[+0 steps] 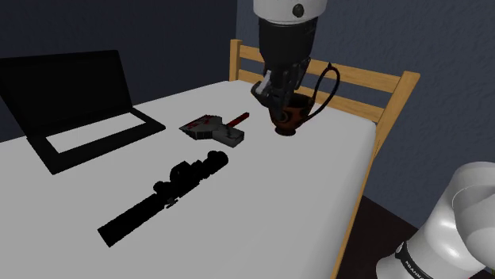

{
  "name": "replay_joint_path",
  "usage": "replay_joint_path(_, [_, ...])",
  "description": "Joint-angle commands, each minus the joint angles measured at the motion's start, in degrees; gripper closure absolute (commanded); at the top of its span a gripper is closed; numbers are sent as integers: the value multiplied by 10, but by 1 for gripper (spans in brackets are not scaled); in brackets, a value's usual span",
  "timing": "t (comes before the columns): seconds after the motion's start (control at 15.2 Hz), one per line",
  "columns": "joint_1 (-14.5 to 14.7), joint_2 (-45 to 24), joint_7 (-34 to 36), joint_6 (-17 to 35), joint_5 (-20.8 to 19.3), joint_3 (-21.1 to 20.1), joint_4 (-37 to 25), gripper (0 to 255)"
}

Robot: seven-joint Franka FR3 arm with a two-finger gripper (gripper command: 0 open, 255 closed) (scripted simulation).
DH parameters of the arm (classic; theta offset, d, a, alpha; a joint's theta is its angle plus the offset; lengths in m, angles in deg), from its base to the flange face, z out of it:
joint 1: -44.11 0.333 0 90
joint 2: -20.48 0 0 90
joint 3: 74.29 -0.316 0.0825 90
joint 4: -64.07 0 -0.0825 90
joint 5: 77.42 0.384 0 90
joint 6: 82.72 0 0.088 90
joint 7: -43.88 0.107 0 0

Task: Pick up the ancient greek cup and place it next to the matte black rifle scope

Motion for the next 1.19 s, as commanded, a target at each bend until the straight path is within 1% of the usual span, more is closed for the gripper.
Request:
replay_joint_path(0.0, [6, -15, 31, -9, 3, -24, -17, 255])
replay_joint_path(0.2, [14, -50, 81, -28, 0, -64, -55, 255])
replay_joint_path(0.4, [24, -95, 134, -49, -11, -105, -101, 255])
replay_joint_path(0.59, [38, -151, 193, -73, -33, -148, -155, 255])
replay_joint_path(0.73, [54, -197, 236, -93, -56, -176, -196, 255])
replay_joint_path(0.92, [95, -277, 302, -129, -101, -210, -267, 255])
replay_joint_path(1.12, [162, -363, 361, -174, -155, -224, -352, 255])
